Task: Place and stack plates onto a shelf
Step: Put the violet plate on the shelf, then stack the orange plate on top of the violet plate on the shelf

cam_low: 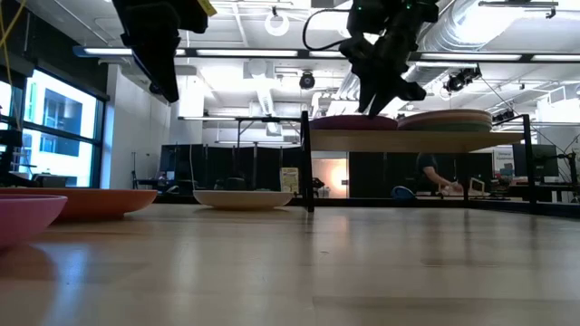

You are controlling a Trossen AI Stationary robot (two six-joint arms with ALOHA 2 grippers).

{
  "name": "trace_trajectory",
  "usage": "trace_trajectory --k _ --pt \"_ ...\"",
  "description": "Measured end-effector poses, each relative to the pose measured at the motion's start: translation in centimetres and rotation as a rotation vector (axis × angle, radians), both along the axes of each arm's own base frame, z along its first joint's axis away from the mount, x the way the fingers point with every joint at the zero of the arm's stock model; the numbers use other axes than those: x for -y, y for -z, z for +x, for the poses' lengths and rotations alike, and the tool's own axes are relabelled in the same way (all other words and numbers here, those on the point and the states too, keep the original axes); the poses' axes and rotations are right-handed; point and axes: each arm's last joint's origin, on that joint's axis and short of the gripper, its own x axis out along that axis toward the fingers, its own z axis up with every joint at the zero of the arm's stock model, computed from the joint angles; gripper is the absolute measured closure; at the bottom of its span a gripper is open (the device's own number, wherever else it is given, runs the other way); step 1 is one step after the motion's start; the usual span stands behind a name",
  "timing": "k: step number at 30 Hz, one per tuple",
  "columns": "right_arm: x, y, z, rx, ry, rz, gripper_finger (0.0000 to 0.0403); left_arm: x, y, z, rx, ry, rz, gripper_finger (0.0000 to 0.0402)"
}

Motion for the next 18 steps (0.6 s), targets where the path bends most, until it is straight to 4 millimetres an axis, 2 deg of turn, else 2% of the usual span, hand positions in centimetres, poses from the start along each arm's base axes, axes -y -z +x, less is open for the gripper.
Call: trace_trajectory --k 8,18 --pt "-1.2 0.0 0.5 0.025 -0.061 0.064 0.0320 0.7 0.2 -0.6 -0.046 -0.031 -0.059 0.0255" --pt "-4.2 -0.1 1.6 0.031 -0.174 0.090 0.0320 2.2 0.3 -1.0 -0.019 -0.102 -0.132 0.0255"
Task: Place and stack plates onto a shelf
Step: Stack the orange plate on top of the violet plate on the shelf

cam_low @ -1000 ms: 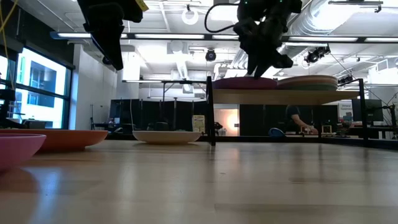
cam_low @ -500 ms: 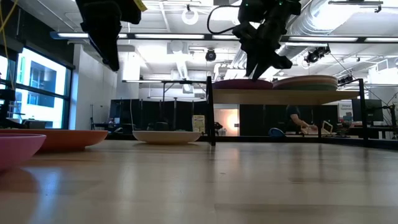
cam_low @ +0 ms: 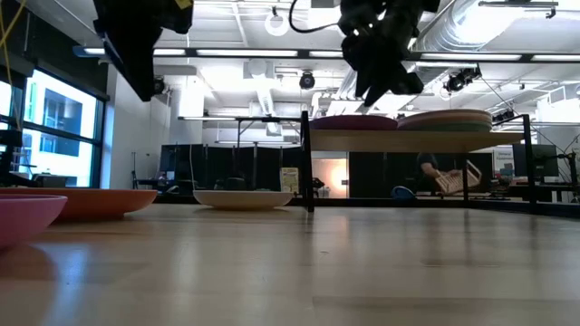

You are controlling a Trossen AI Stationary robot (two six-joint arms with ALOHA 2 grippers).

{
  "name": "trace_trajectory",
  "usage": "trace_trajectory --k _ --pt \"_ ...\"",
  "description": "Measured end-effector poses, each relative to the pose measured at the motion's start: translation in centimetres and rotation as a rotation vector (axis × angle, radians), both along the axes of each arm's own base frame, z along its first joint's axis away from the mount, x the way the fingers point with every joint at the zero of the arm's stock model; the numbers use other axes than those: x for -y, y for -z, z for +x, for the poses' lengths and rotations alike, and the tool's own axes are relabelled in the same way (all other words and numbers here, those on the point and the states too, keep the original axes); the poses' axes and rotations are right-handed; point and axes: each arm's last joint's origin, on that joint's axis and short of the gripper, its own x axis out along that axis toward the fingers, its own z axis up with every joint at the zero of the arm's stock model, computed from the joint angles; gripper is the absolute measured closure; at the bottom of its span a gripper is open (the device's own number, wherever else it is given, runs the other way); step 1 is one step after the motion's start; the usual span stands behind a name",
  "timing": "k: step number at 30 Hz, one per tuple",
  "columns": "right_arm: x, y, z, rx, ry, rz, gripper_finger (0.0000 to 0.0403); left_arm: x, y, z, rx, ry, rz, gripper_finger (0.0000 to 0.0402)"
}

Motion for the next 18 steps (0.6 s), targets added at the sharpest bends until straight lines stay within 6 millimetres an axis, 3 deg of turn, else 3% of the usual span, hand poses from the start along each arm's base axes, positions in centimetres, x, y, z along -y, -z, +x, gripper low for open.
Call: trace_trajectory --k 10,18 --pt "-2.4 0.0 0.6 0.006 -0.110 -0.009 0.0320 2.0 0.6 0.1 0.032 -0.227 -0.159 0.0255" --pt "-3.2 0.0 0.8 0.011 -0.181 -0.031 0.0320 3.7 3.8 1.8 -0.087 -0.304 -0.150 0.0255"
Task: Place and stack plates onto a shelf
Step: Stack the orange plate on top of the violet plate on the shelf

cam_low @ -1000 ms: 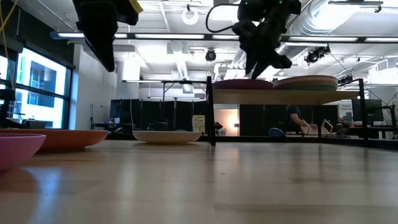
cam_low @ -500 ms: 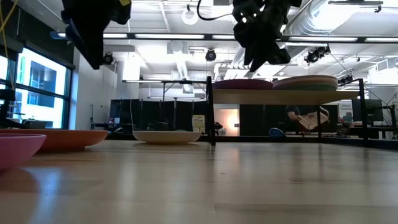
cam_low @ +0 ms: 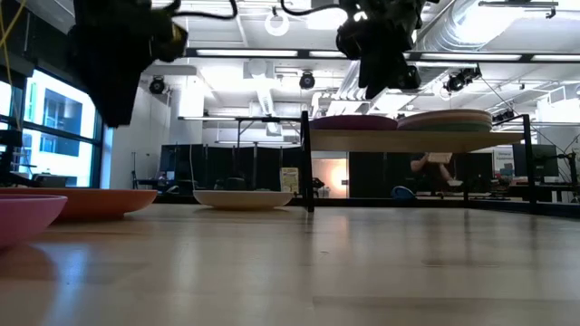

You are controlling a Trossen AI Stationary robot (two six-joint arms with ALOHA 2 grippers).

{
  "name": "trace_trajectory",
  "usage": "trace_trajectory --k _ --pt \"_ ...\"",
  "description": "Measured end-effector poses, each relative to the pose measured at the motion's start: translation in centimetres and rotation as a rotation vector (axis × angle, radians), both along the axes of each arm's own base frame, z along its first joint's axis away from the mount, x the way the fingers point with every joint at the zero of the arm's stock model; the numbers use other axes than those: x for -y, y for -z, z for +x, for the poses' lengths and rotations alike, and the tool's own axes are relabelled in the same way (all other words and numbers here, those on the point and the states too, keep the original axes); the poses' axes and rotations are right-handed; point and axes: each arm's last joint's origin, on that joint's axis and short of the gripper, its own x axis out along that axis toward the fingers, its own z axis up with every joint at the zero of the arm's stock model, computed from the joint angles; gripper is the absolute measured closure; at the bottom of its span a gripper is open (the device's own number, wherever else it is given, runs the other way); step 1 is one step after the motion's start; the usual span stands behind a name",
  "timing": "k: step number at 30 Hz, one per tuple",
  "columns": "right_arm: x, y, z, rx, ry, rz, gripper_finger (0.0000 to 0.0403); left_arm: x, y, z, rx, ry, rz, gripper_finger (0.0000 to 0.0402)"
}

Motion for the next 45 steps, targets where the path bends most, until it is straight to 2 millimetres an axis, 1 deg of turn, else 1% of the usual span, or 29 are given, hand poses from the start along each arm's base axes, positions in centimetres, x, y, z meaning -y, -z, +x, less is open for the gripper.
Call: trace_trajectory --k 5,12,16,21,31,36,45 --pt "-0.4 0.0 0.1 0.006 -0.044 -0.017 0.0320 0.7 2.5 1.2 -0.091 -0.046 -0.020 0.0255" --pt "-0.6 0.0 0.1 0.011 -0.080 -0.031 0.0320 1.7 5.4 2.8 -0.132 -0.060 -0.051 0.0255" --pt "-0.7 0.0 0.1 0.013 -0.092 -0.036 0.0320 1.9 6.9 3.3 -0.171 -0.070 -0.059 0.0255" --pt "-0.7 0.0 0.1 0.012 -0.095 -0.038 0.0320 2.0 7.9 3.5 -0.203 -0.098 -0.045 0.0255" --pt "-0.7 0.0 0.1 0.011 -0.098 -0.039 0.0320 2.0 10.0 3.9 -0.273 -0.095 -0.006 0.0257" --pt "-0.7 0.0 0.1 0.013 -0.106 -0.043 0.0320 2.1 10.0 3.9 -0.271 -0.091 -0.007 0.0289" --pt "-0.7 0.0 0.1 0.013 -0.110 -0.056 0.0320 2.2 9.7 3.8 -0.293 0.018 -0.030 0.0389"
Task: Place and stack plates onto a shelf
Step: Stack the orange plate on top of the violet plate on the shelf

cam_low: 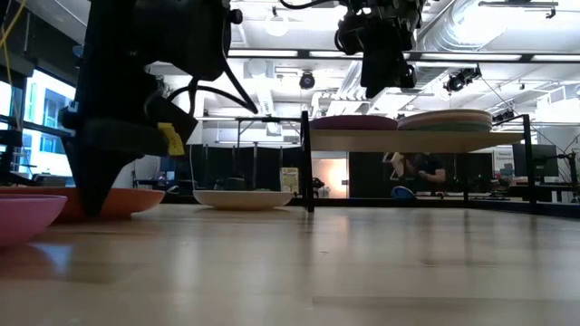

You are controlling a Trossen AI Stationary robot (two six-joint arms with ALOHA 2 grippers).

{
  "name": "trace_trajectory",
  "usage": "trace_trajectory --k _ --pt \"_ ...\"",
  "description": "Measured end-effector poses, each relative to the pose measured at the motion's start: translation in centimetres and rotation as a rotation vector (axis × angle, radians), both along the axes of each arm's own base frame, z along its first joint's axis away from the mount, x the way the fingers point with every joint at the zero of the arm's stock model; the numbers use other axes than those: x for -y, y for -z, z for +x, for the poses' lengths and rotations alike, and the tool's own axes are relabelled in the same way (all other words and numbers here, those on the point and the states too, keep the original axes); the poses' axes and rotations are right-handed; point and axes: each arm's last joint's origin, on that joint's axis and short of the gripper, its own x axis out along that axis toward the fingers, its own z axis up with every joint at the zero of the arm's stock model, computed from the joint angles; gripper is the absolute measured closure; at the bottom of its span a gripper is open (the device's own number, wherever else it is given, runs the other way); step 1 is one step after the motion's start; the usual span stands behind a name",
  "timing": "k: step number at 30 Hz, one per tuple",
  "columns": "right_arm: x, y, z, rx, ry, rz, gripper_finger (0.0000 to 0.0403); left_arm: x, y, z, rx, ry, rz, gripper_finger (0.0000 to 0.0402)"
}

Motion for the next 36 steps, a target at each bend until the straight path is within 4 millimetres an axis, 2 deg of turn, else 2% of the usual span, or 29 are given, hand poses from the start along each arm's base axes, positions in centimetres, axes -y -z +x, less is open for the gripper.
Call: trace_trajectory --k 5,12,23,29,36 --pt "0.0 0.0 0.0 0.004 0.000 -0.001 0.0320 0.6 -0.9 0.0 -0.023 0.072 -0.006 0.0391" --pt "0.1 -0.1 0.2 0.028 0.001 -0.006 0.0320 2.3 -3.5 0.7 -0.023 0.259 -0.022 0.0399" --pt "1.5 -1.0 1.4 0.186 0.085 -0.012 0.0320 5.0 -6.6 0.8 -0.039 0.601 -0.026 0.0400" --pt "2.0 -1.5 1.9 0.267 0.136 0.004 0.0320 5.2 -7.7 0.4 -0.103 0.759 0.037 0.0400" --pt "2.1 -2.0 2.4 0.331 0.162 0.017 0.0320 4.6 -9.1 0.6 -0.190 0.996 0.185 0.0400"
